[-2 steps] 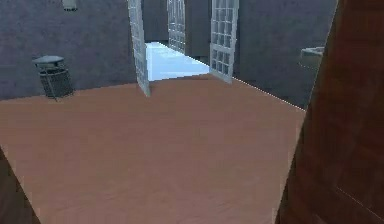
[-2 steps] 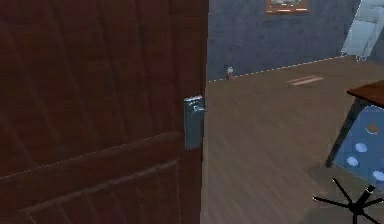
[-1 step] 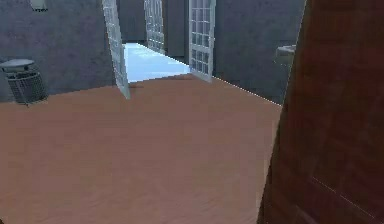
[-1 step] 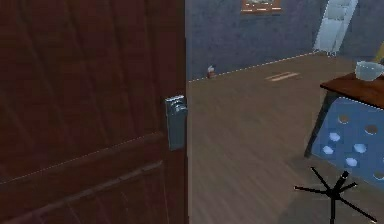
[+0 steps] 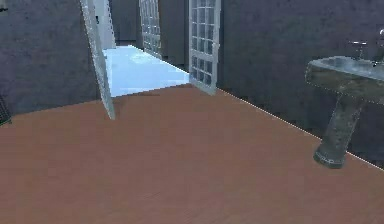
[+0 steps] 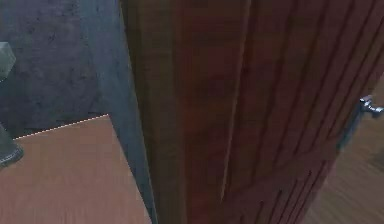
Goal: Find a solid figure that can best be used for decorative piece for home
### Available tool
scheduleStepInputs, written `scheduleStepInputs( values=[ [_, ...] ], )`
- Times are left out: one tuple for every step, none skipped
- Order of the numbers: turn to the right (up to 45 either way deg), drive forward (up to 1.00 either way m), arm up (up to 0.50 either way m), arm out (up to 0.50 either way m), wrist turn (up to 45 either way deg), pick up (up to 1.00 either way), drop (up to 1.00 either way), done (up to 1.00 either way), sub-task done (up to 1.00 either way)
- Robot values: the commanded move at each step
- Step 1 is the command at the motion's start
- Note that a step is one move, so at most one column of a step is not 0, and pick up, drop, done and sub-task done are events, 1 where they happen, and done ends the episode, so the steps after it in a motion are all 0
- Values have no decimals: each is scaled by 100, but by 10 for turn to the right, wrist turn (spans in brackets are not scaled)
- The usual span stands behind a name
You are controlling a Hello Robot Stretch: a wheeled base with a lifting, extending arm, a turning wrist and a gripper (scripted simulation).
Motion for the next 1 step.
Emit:
scheduleStepInputs(
  values=[
    [-450, 0, 0, 0, 0, 0, 0, 0, 0]
  ],
)
